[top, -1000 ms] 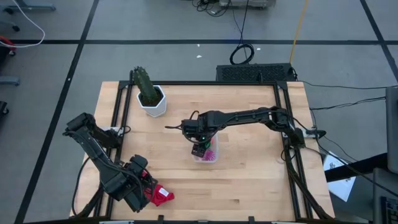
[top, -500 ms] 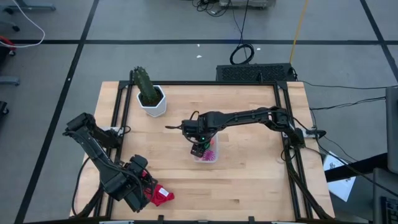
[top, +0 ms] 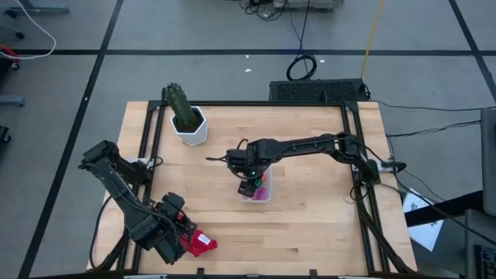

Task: Pick and placing Produce into tupperware
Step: Put the green watermelon into the transparent bin

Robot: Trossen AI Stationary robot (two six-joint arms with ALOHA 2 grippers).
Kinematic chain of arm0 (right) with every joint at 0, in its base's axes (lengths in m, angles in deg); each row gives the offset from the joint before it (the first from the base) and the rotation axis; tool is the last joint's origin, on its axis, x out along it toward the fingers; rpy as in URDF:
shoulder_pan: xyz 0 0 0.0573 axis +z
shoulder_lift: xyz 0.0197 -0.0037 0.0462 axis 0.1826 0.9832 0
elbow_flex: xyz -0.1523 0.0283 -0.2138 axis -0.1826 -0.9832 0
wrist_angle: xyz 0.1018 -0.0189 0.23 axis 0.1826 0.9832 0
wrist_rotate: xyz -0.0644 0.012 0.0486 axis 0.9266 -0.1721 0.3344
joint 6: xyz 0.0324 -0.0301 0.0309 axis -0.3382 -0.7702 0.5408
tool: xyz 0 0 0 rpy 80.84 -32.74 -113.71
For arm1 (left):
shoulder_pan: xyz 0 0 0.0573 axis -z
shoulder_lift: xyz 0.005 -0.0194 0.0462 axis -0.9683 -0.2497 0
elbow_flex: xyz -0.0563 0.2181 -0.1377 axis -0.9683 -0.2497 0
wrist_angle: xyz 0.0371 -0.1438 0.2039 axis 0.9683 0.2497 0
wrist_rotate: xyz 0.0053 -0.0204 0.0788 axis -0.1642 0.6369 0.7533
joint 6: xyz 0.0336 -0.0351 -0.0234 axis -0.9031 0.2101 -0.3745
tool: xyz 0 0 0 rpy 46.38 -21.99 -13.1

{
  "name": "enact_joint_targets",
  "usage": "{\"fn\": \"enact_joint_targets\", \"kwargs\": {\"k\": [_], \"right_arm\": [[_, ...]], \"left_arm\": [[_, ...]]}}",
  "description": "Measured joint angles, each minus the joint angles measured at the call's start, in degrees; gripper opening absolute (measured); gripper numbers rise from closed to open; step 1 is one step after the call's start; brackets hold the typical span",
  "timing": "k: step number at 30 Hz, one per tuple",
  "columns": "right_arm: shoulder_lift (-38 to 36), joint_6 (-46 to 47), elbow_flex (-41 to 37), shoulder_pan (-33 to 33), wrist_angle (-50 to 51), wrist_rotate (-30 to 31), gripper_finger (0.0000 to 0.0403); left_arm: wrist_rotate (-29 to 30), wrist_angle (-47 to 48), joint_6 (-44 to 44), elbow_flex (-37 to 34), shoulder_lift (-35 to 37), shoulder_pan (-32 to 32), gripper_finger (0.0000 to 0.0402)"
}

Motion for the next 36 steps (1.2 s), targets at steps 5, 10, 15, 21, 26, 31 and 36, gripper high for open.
{"fn": "enact_joint_targets", "kwargs": {"k": [5, 10, 15, 21, 26, 31, 36], "right_arm": [[0.0, 0.2, 0.0, 0.0, 0.0, 0.0, 0.0284], [0.0, 0.0, 0.0, 0.0, 0.0, 0.0, 0.0284], [0.0, 0.2, 0.0, 0.0, 0.0, 0.0, 0.0284], [0.0, 0.6, 0.0, 0.0, 0.3, 0.0, 0.0284], [0.0, 0.4, 0.0, 0.0, 0.4, 0.0, 0.0284], [0.0, 0.0, 0.0, 0.0, 0.6, 0.0, 0.0284], [0.0, -0.9, 0.0, 0.0, 1.0, 0.0, 0.0284]], "left_arm": [[0.2, 0.0, 0.0, 0.0, 0.0, 0.0, 0.0253], [0.2, 0.0, 0.0, 0.0, 0.0, 0.0, 0.0253], [0.2, 0.0, 0.0, 0.0, 0.0, 0.0, 0.0253], [0.2, 0.0, 0.0, 0.0, 0.0, 0.0, 0.0253], [0.2, 0.0, 0.0, 0.0, 0.0, 0.0, 0.0253], [0.3, 0.0, -0.4, 0.0, 0.0, 0.0, 0.0253], [0.7, 0.0, -0.5, 0.0, 0.0, 0.0, 0.0253]]}}
